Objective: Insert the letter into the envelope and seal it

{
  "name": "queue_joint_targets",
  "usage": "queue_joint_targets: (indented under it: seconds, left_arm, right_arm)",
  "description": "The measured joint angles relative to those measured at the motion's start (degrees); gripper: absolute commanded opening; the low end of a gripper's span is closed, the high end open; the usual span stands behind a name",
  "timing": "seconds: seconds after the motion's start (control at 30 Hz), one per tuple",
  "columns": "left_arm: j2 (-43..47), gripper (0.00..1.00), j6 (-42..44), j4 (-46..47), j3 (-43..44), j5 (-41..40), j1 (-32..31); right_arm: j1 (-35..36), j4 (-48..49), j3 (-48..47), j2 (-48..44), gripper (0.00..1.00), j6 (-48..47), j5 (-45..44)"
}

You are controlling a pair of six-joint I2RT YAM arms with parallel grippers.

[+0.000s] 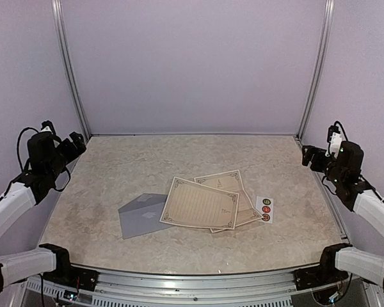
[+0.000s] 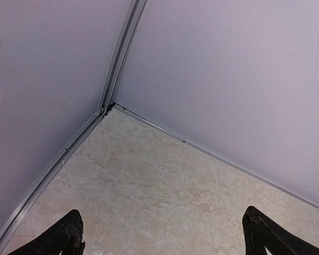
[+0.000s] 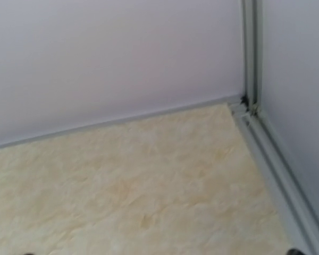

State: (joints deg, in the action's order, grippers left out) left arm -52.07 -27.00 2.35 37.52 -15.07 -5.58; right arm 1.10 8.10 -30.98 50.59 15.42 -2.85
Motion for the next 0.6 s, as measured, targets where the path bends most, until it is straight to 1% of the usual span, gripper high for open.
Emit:
queue_joint_targets:
  seconds: [0.17, 0.3, 0.37, 0.47, 0.6]
  left_arm:
    - [-0.1, 0.99, 0.5, -6.2, 5.4, 2.0, 0.0]
    - [-1.6, 0.99, 3.3, -9.1, 13.2, 7.1, -0.1]
    - [-3.0, 0.99, 4.8, -9.3, 16.5, 9.1, -0.9]
    - [-5.7, 0.99, 7.3, -8.8, 19.5, 10.7, -3.8]
    - [-9.4, 0.99, 9.0, -7.9, 18.9, 12.5, -5.9]
  right_arm:
    - [0.0, -3.2, -0.4, -1.1, 0.98, 3.2, 5.9]
    - [0.0, -5.8, -0.9, -0.9, 0.94, 9.1, 13.9]
    - [1.1, -7.7, -0.9, -1.0, 0.93, 12.6, 15.9]
    - [5.2, -10.9, 0.3, -1.6, 0.93, 18.9, 16.7]
    - [15.3, -12.2, 5.1, -2.3, 0.9, 28.7, 15.5]
